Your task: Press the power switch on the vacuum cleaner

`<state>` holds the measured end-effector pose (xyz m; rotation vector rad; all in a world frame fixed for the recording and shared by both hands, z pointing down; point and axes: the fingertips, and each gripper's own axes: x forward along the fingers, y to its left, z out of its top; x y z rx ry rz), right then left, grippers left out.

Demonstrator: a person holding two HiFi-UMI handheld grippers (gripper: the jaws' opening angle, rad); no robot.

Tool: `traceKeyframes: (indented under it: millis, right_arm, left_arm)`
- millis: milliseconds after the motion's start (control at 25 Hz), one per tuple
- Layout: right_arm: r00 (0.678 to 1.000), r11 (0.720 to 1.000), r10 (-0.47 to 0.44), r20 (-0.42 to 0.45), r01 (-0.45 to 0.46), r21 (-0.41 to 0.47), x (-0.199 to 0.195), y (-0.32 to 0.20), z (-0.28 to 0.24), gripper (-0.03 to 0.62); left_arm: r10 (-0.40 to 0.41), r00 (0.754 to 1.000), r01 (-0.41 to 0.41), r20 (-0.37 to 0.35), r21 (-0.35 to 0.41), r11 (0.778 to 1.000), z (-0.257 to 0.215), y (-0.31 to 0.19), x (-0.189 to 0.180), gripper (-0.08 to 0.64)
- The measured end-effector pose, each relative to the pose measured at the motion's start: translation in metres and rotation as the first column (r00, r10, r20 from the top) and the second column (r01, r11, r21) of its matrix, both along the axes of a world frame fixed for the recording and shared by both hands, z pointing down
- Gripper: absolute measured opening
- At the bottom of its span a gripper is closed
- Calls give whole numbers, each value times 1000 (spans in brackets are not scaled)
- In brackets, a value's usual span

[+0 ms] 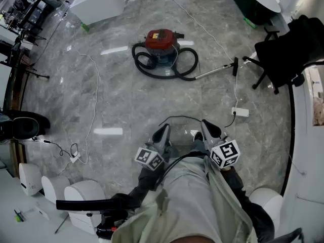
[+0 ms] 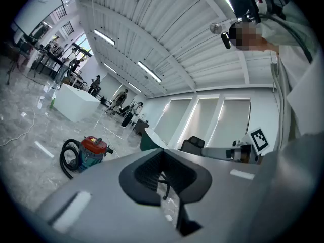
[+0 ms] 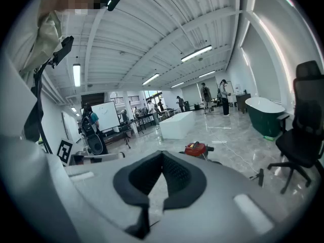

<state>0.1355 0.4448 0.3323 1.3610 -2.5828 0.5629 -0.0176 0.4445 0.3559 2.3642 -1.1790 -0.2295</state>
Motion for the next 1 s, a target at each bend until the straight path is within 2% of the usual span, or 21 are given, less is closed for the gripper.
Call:
traceKeyframes:
  millis: [360,600,760,1000]
  right_arm:
    - [999,999,-36,-4,36,17,-6,5,2,2]
    - [998,996,-57,-17,58,66,-17,4,-4,2]
    - [997,991,-70,-16,72,112,-31,6,-10,2]
    - [990,966,-127,-66,138,219,-80,11,-26,2]
  left_arm:
    - [36,999,-38,36,30,999,-1,2,15,5]
    - [44,997,-47,58,46,998,-3,0,10,5]
    - [30,998,-33,54,54,998,-6,0,-5,5]
    - [-5,999,2,46,74,997,-13,3,-48,5]
